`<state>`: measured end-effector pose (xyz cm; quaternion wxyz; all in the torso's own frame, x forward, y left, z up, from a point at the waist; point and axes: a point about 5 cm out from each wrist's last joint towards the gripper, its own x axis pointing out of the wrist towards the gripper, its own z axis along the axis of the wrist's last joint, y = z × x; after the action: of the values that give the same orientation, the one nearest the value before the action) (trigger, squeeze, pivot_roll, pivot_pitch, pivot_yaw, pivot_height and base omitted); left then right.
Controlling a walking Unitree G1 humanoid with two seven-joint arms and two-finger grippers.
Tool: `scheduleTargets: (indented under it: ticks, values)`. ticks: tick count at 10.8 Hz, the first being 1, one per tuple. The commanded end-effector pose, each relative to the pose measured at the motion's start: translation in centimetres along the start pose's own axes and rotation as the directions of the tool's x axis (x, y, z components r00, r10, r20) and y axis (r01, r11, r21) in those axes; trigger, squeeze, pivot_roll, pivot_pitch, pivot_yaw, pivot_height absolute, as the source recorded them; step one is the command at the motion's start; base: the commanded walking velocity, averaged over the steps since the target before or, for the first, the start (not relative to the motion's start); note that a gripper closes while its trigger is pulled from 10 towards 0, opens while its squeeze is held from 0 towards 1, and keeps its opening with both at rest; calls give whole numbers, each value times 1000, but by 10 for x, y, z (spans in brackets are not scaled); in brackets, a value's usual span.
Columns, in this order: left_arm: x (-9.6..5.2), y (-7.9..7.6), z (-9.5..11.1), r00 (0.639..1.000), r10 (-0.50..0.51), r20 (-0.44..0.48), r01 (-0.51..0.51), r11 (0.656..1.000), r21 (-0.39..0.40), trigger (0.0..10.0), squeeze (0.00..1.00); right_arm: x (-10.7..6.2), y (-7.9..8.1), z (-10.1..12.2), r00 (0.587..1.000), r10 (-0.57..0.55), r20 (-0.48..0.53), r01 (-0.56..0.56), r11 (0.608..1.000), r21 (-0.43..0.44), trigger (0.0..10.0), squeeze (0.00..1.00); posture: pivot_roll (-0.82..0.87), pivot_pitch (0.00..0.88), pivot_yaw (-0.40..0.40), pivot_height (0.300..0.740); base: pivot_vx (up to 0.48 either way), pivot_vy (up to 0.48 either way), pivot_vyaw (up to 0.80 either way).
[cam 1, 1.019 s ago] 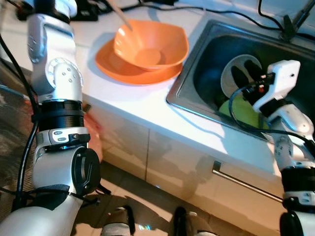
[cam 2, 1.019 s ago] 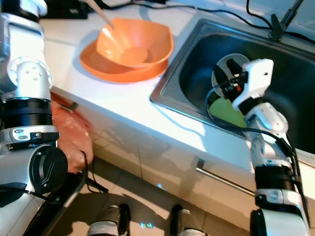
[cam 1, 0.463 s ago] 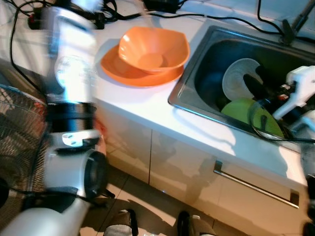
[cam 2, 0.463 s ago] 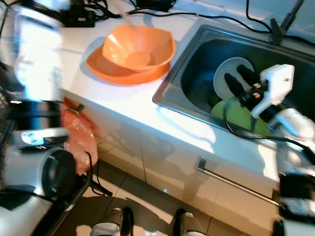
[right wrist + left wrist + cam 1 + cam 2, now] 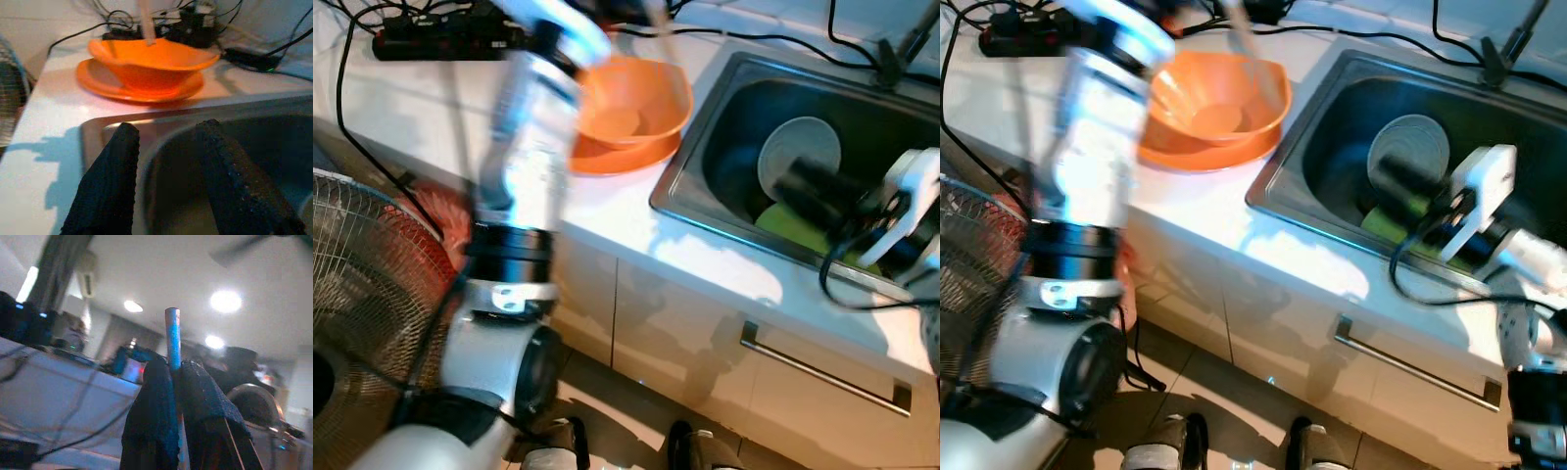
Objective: Kitchen organization
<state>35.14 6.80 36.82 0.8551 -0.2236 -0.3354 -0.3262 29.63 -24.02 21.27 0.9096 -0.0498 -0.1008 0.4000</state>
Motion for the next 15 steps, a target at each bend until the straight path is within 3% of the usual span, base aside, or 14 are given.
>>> scheduleTargets:
  ticks: [1, 5, 6, 9, 15]
  values:
    - [3, -12, -7, 998, -56, -16, 56, 998, -19, 10000, 0, -2, 6, 4, 998, 63, 0, -63, 998, 5, 10000, 0, -19, 174, 18, 740, 0, 0, 0]
    - [21, -43, -20, 988, -152, 18, 153, 981, -123, 10000, 0, 1, 14, 1, 995, 96, -1, -96, 995, 34, 10000, 0, -28, 187, 27, 740, 0, 0, 0]
    - [23, -47, -35, 985, -167, -37, 163, 982, -99, 10000, 0, 1, 17, 2, 995, 99, 1, -99, 995, 34, 10000, 0, -34, 192, 32, 740, 0, 0, 0]
    - [9, -48, -85, 960, -166, -227, 159, 986, -49, 10000, 0, -3, 20, -1, 997, 78, -10, -77, 996, 40, 10000, 0, -44, 209, 48, 740, 0, 0, 0]
    - [-15, -36, -114, 939, -130, -318, 128, 991, -26, 10000, 0, -6, 5, -10, 994, -94, -48, 94, 996, -10, 10000, 0, -28, 210, 57, 740, 0, 0, 0]
